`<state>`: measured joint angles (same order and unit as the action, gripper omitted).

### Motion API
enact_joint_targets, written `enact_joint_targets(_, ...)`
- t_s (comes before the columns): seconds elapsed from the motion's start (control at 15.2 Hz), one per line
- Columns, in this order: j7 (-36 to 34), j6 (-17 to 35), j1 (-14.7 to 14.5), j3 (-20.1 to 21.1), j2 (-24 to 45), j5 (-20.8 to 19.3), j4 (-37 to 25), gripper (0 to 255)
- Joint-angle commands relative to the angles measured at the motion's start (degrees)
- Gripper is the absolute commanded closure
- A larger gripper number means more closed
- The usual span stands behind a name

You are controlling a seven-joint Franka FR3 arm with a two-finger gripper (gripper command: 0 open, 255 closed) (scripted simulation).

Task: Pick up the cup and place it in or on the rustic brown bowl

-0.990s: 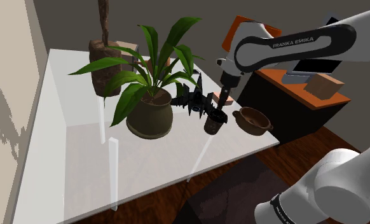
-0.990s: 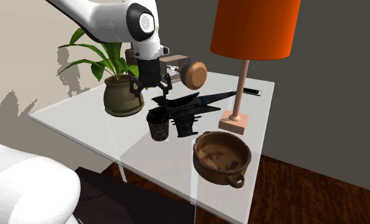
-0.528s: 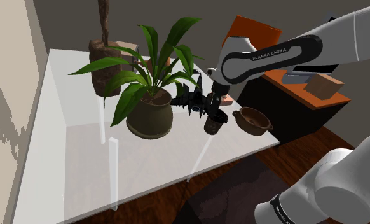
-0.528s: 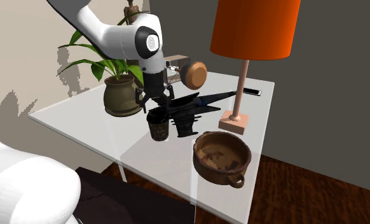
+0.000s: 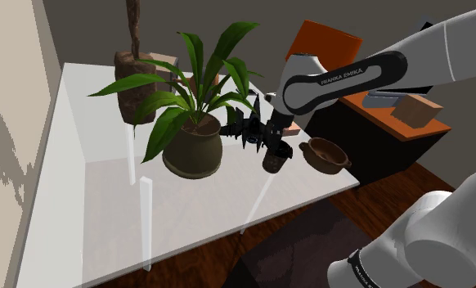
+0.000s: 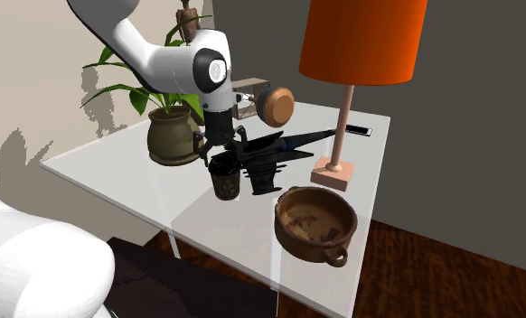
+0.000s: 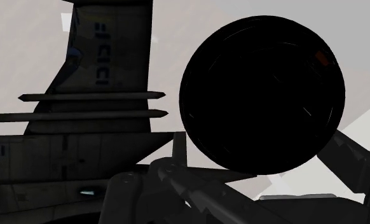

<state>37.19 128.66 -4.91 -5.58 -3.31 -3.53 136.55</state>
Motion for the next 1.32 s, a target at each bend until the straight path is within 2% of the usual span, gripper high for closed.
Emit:
enact_joint_targets(0.0, 0.00, 0.03, 0.00, 0.00, 0.01, 0.00, 0.01, 0)
enact_joint_targets(0.13, 0.00, 0.01, 0.00, 0.00, 0.00, 0.00, 0.01, 0)
enact_joint_targets(0.2, 0.00, 0.01, 0.00, 0.00, 0.00, 0.00, 0.01, 255)
enact_joint_targets(0.79, 0.00, 0.03, 0.00, 0.00, 0.01, 0.00, 0.01, 255)
enact_joint_targets(1.25, 0.04, -5.59, -0.03, 0.10, -3.26, -0.11, -2.35, 255)
